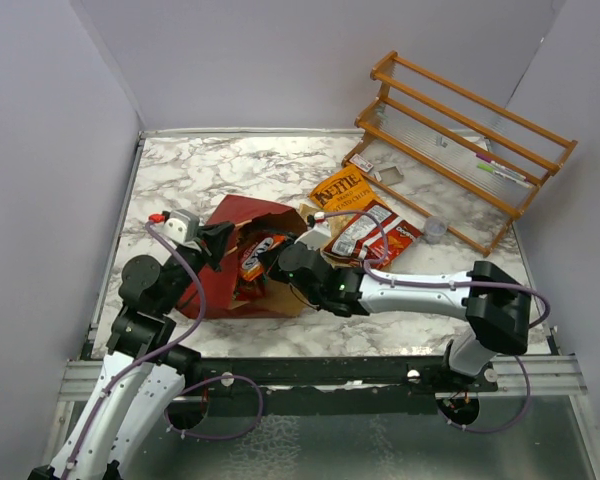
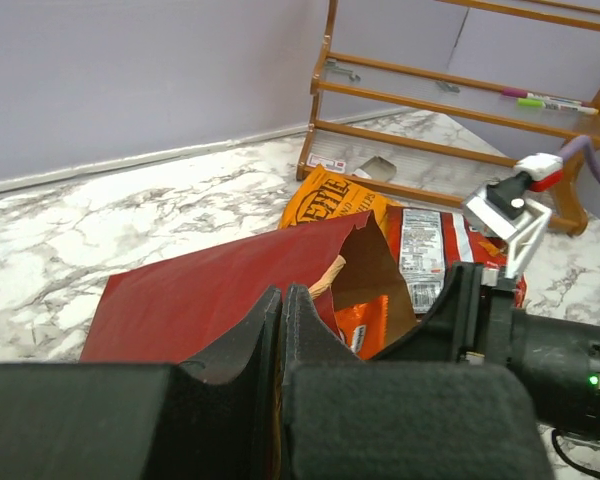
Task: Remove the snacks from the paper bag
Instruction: Take out the snack from the paper bag.
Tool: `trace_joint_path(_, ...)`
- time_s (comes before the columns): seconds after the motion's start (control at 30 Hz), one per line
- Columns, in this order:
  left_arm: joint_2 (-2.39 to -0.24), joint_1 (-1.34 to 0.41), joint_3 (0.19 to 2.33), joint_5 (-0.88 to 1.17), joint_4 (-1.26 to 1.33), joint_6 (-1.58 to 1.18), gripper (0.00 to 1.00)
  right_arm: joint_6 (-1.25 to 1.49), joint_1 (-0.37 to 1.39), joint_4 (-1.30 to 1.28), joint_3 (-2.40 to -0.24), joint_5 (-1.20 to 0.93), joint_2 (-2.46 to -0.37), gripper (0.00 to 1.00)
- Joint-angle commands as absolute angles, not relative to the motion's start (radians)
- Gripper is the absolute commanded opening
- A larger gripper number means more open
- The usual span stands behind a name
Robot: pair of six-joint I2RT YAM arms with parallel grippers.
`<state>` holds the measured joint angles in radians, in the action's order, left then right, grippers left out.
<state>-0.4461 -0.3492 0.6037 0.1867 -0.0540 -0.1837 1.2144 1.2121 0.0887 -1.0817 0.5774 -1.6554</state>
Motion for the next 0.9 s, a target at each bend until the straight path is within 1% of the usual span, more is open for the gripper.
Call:
trace_joint_path(0.0,-0.451,-0.350,0.621,0.093,-0.098,-0.158,0.00,1.177,1.215,0.150,-1.016,0.666,-1.605,0.01)
trace_joint_path(0.1,-0.453,-0.350,0.621,0.070,-0.107,-0.157,0.00,1.095,1.215,0.201,-0.971,0.645,-1.573,0.01)
trace_joint_path(0.37,-0.472,-0.347,0.623,0.044,-0.110,-0.156,0.00,0.704,1.215,0.370,-0.910,0.500,-1.440,0.01)
trace_joint_path(0.7,-0.471,-0.344,0.621,0.030,-0.111,-0.155,0.00,0.428,1.214,0.417,-0.891,0.507,-1.293,0.01)
trace_joint_path(0.87,-0.468,-0.345,0.622,0.002,-0.116,-0.156,0.00,0.308,1.214,0.447,-0.863,0.559,-1.191,0.01)
